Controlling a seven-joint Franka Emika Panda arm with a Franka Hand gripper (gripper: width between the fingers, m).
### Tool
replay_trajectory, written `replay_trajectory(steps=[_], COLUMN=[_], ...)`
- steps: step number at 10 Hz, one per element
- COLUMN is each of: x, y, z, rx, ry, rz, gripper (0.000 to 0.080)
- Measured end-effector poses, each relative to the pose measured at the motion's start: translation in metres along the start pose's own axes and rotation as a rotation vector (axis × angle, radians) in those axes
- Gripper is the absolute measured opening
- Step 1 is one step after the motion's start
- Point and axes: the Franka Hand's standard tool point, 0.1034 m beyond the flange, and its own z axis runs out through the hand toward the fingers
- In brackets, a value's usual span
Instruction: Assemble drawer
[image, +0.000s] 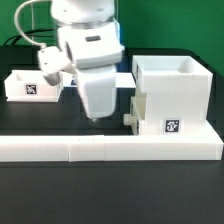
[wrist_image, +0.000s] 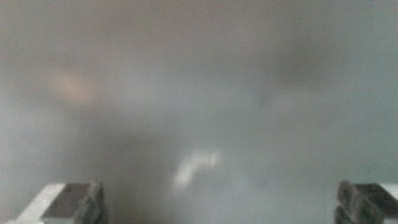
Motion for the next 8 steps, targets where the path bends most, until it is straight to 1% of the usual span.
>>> replay_trajectory(steps=[1,2,3,4,5,6,7,8], x=[-0.013,-0.023,-0.028,-0.028,-0.025,-0.021,-0.018,-0.018], y=[-0.003,-0.008,-0.016,-0.028,-0.043,-0.055,-0.062,-0.062], z=[-0.005,-0.012,-0.018,-0.021,-0.022,-0.02,-0.017,-0.016], rx=[-0.012,-0.031,-0.051,-0.069,-0.081,-0.081,-0.077,-0.076], ry=[0.003,0.002,-0.005,-0.01,-0.01,-0.01,-0.011,-0.01], rz=[-0.028,-0.018,-0.004,0.017,0.044,0.065,0.079,0.09], gripper=[0.0649,0.0649,0.0649,0.0649,0.0649,0.0649,0.0649,0.0649])
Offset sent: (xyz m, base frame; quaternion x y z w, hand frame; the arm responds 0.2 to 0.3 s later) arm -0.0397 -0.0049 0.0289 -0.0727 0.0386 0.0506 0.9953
